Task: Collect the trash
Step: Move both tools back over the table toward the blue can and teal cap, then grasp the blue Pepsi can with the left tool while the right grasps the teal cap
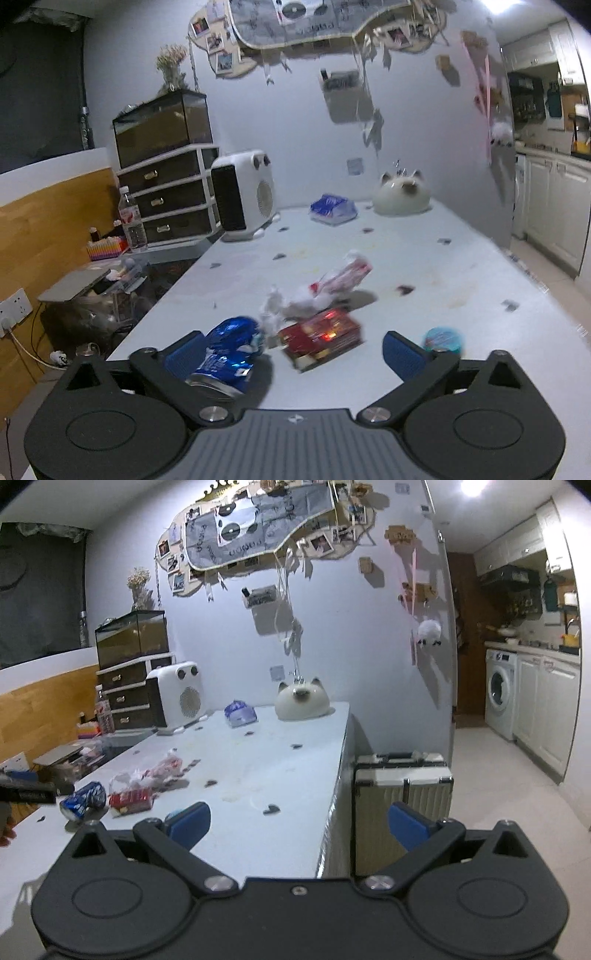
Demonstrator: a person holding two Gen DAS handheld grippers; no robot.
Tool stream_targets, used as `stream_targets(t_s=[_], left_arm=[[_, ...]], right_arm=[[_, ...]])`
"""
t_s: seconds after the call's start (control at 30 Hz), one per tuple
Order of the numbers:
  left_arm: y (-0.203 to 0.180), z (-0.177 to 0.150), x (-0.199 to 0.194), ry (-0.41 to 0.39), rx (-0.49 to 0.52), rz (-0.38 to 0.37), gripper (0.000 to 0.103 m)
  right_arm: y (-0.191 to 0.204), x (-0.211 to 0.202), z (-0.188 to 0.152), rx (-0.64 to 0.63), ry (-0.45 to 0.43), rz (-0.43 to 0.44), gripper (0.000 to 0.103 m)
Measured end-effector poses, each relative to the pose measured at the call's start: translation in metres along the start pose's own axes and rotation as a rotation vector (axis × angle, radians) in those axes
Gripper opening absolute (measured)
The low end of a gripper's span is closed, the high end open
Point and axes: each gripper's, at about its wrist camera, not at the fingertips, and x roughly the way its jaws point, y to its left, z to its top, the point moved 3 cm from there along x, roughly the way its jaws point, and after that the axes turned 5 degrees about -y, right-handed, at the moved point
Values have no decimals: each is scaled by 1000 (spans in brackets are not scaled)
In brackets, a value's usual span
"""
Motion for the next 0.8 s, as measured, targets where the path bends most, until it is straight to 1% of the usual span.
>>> stream_targets(t_s=[0.07, 0.13, 0.2, 0.23, 0.3, 0.37, 0.43, 0.53, 0.6, 0.63, 0.8], left_arm=[[6, -8, 16, 6, 26, -5, 83], [7, -17, 29, -6, 76, -2, 79], [6, -26, 43, 0, 152, 45, 72], [6, -29, 50, -1, 190, 74, 67], [5, -35, 62, -8, 272, 131, 66], [7, -39, 75, 5, 317, 149, 65], [9, -41, 87, 30, 340, 155, 63], [18, -44, 101, 49, 314, 167, 50], [28, -44, 103, 33, 271, 188, 43], [35, -43, 103, 24, 233, 184, 41], [72, -39, 98, 4, 5, 87, 40]], right_arm=[[10, 7, 0, -2, 3, 10, 103], [18, 16, -1, 4, 18, 20, 103], [26, 26, -2, 0, 31, 30, 103], [30, 30, -3, -5, 38, 33, 103], [40, 39, -5, -17, 47, 39, 103], [49, 49, -7, -23, 55, 53, 103], [59, 61, -8, -26, 63, 74, 103], [74, 81, -12, -26, 94, 115, 103], [86, 96, -16, -37, 117, 145, 103], [94, 104, -18, -50, 126, 151, 103], [127, 141, -30, -134, 156, 176, 103]])
